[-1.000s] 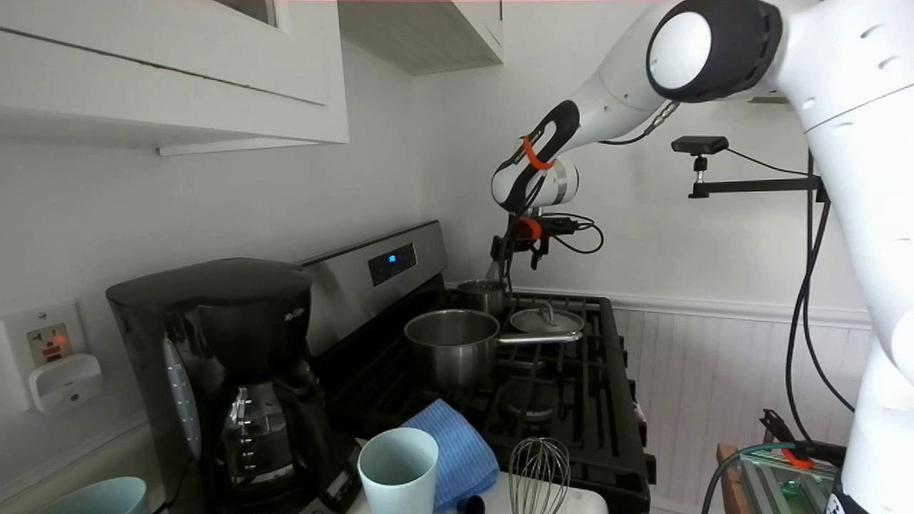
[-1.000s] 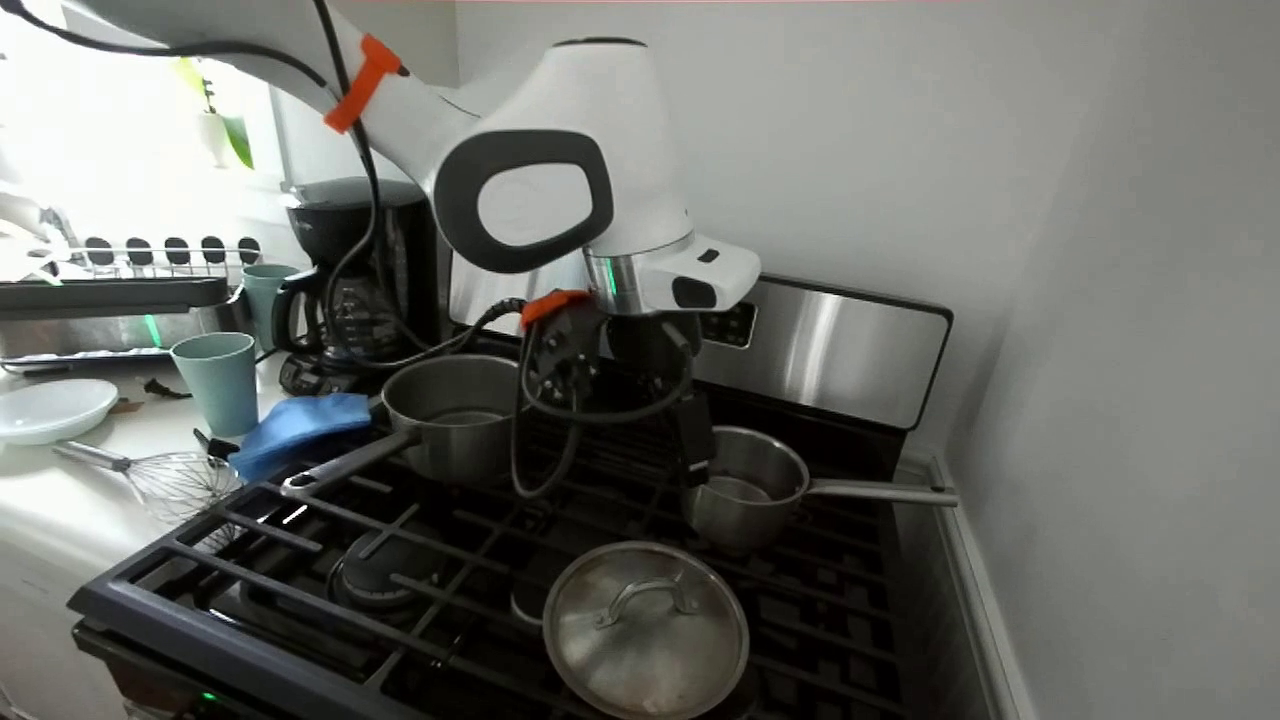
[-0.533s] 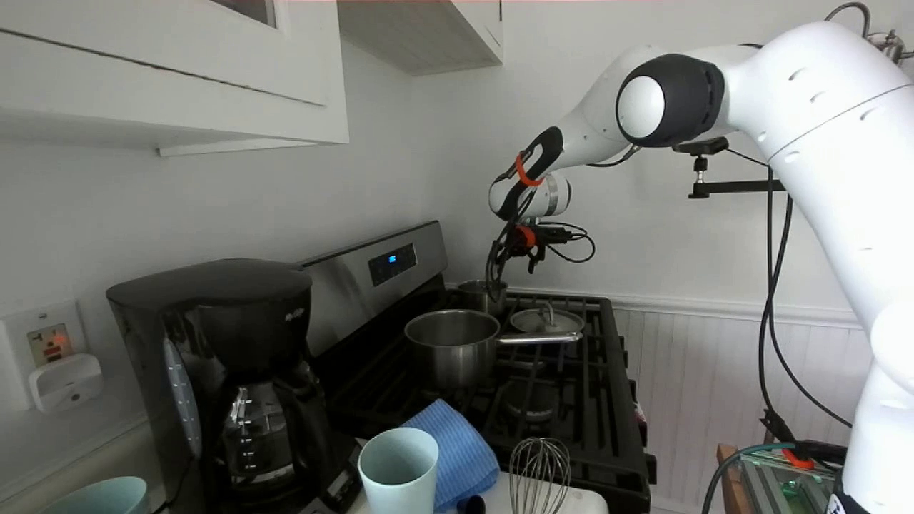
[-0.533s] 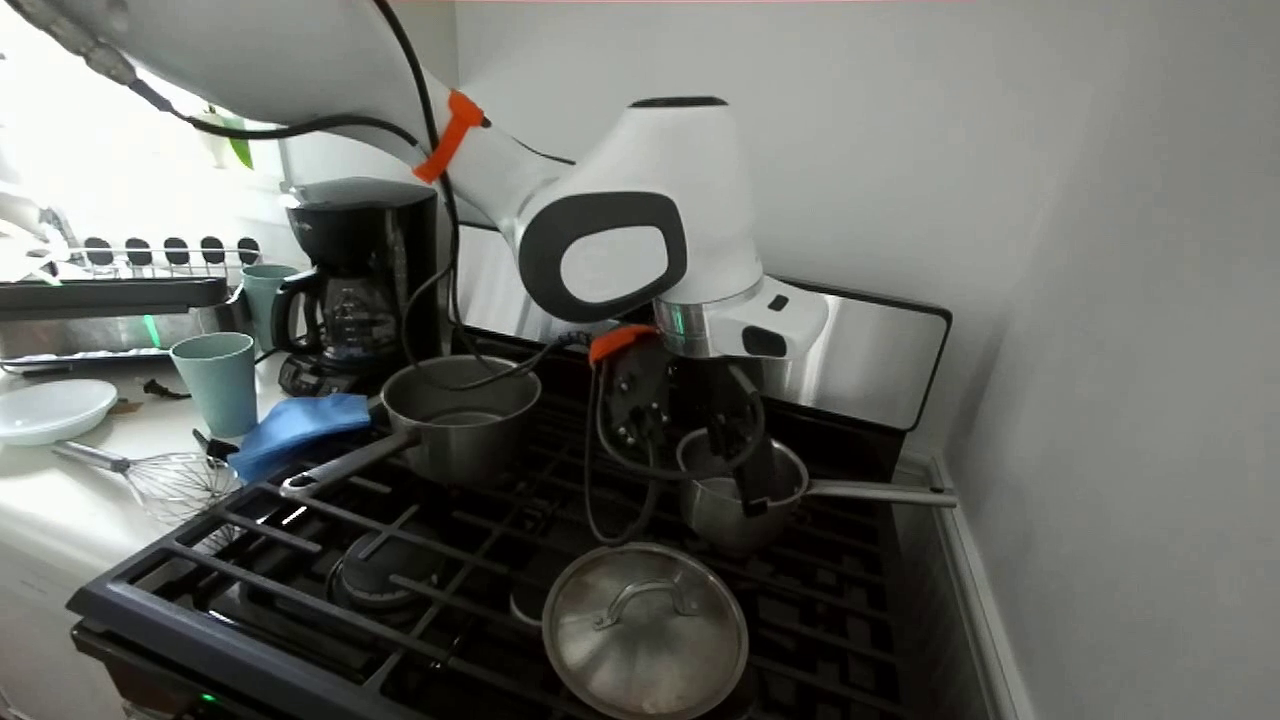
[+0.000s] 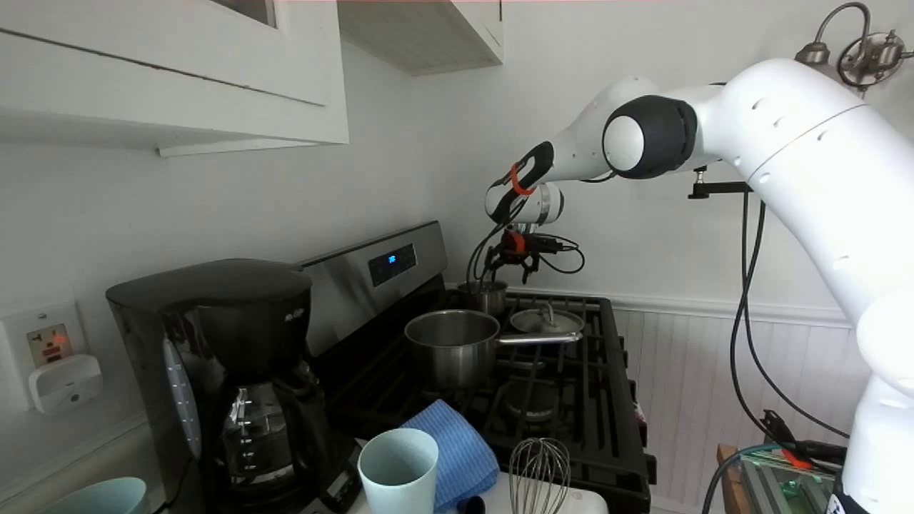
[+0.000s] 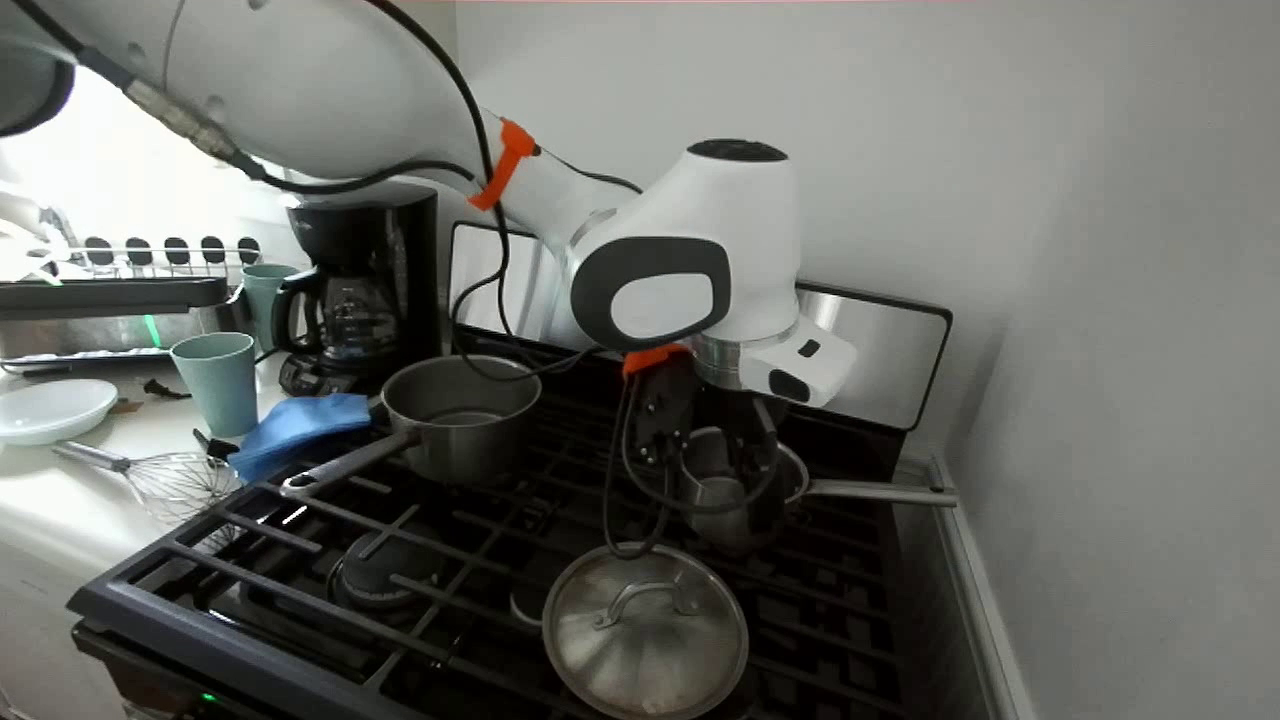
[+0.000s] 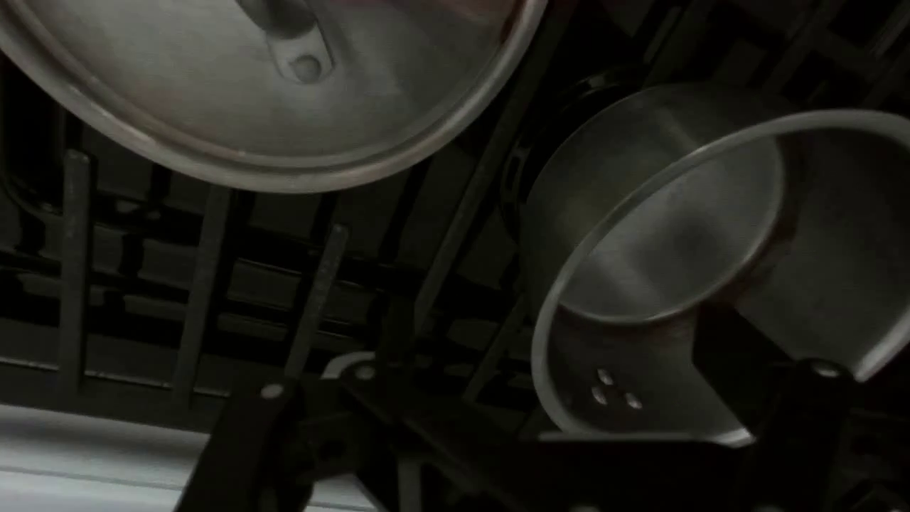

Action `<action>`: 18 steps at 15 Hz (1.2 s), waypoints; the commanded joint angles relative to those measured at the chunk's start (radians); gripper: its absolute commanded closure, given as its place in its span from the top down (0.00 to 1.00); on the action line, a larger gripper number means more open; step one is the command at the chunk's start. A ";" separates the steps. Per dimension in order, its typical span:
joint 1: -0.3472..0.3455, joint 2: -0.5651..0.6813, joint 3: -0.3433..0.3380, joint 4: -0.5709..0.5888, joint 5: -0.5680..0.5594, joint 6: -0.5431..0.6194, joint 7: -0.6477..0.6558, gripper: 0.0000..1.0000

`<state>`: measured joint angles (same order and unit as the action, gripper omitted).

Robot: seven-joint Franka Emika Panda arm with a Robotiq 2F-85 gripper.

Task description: Pour the liquid from the silver pot on the right into the silver pot on the left.

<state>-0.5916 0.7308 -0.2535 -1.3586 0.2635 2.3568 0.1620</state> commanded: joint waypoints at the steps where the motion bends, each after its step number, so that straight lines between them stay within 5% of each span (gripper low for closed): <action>1: -0.029 0.074 0.018 0.129 0.030 -0.095 0.057 1.00; 3: -0.033 0.099 0.019 0.167 0.029 -0.128 0.082 0.98; 15: -0.058 0.206 0.025 0.340 0.012 -0.241 0.160 0.06; 18: -0.064 0.215 0.025 0.363 0.004 -0.269 0.157 0.00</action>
<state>-0.6352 0.9088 -0.2427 -1.0749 0.2678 2.1364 0.3051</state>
